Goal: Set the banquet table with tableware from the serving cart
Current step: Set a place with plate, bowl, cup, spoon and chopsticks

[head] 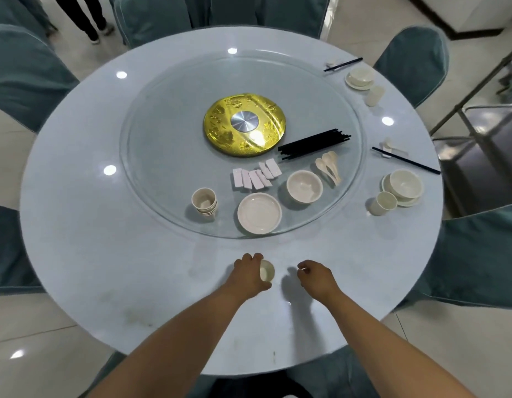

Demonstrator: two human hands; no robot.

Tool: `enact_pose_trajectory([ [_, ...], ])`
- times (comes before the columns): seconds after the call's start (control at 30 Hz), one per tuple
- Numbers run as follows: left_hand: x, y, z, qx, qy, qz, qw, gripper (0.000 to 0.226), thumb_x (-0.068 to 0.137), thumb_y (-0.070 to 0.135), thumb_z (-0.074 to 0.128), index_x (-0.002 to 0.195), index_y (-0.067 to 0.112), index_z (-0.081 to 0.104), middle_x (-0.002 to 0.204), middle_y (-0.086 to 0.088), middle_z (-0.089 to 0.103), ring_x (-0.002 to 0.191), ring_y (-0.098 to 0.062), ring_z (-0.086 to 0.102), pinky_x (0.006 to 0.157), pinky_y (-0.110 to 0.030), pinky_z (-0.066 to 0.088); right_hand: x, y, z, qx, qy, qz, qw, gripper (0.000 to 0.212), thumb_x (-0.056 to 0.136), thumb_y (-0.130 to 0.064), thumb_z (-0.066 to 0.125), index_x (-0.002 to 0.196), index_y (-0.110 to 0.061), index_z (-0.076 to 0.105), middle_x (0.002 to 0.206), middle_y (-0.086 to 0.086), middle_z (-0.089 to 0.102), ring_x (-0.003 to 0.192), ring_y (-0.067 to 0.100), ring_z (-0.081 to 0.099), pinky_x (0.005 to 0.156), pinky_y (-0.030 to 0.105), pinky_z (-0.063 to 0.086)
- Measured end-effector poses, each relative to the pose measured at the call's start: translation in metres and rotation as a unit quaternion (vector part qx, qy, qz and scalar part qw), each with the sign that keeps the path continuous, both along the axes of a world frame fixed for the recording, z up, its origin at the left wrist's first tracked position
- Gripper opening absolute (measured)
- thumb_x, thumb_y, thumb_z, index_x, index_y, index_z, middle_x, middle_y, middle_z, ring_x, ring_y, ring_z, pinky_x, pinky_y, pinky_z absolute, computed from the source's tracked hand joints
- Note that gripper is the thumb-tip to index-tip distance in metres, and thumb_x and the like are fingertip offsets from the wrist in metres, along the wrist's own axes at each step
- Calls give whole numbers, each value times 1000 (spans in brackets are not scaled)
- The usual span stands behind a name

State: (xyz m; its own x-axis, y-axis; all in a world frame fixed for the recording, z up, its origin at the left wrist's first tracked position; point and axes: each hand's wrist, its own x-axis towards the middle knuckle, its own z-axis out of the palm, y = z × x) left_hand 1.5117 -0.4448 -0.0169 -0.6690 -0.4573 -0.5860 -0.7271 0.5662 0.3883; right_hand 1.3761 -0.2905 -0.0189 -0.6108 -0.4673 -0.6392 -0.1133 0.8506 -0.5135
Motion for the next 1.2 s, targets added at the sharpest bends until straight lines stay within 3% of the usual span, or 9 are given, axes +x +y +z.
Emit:
enact_pose_trajectory([
  [0.17,-17,9,-4,5,7,-20,1000,77,78,46,73,141,21,37,132,-8,44,117,-31,47,96,-34,40,-9,-5,1,16,1,2,1000,33,95,-22,48,124,-17,62,114,2,68,103,23,65,96,32,50],
  [0.43,-5,-6,-17,42,15,-16,999,94,71,58,75,146,18,35,136,-6,45,124,-27,45,105,-33,35,-10,-35,-8,42,33,17,998,39,95,-15,40,127,-21,62,129,0,63,117,20,58,87,20,39],
  [0.53,-5,-28,-12,69,64,102,990,82,79,61,67,143,15,43,132,-5,55,122,-23,52,105,-34,41,-12,-58,-11,21,42,-16,999,38,93,-14,43,123,-20,64,126,2,65,115,22,59,90,23,42],
  [0.63,-13,-64,-12,1,144,219,965,37,94,32,59,121,8,64,115,-14,67,108,-28,63,94,-31,45,-17,-87,-11,-18,53,-54,997,36,94,-15,47,126,-15,63,129,6,65,120,25,58,99,26,40],
  [0.8,-41,-107,-18,47,135,320,936,44,96,16,52,138,4,52,134,-16,58,126,-29,54,104,-30,38,-33,-128,-18,-43,35,-94,994,47,97,-17,46,143,-7,48,140,12,56,130,31,50,108,37,36],
  [0.9,-54,-116,-23,93,127,319,935,34,92,13,48,123,5,61,122,-16,64,116,-33,57,91,-32,43,-39,-142,-21,-66,-33,-143,987,26,88,-7,47,108,-3,64,100,16,66,98,36,58,88,42,45],
  [1.0,-60,-119,-26,120,131,327,928,33,86,12,47,111,13,69,109,-11,70,105,-31,61,87,-32,47,-43,-147,-21,-85,-82,-183,976,18,80,-2,45,66,-12,49,69,10,51,75,26,45,69,38,37],
  [1.1,-62,-122,-25,121,124,350,921,32,88,16,49,111,12,70,111,-9,71,107,-30,62,91,-33,48,-46,-148,-19,-77,-83,-187,976,14,79,-4,45,69,-10,52,71,12,51,73,25,45,67,37,37],
  [1.2,-64,-123,-25,114,115,348,923,43,90,21,52,132,14,62,129,-8,65,121,-26,58,102,-30,44,-49,-149,-20,-55,-78,-167,981,13,82,-7,47,70,-10,53,72,13,51,73,25,45,68,36,37],
])
